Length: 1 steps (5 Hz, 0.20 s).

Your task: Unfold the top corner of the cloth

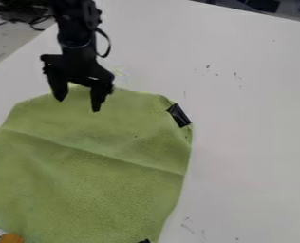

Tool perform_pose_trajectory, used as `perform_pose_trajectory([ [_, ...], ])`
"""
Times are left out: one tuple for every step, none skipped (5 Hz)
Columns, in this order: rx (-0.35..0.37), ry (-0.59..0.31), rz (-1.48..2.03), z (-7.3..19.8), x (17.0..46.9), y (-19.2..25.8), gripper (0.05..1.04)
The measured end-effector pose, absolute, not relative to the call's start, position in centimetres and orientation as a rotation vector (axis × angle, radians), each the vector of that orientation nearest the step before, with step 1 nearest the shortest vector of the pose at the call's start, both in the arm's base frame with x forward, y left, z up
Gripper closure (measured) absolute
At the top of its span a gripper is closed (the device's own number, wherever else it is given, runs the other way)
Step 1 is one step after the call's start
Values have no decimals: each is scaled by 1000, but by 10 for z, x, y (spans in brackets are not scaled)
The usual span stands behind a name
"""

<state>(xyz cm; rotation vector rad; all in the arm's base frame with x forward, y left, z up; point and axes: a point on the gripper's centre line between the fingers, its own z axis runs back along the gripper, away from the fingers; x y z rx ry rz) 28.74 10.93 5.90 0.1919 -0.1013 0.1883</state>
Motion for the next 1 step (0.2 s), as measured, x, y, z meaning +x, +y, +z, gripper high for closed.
perform_pose_trajectory([
  [181,-25,176,54,287,96,84],
])
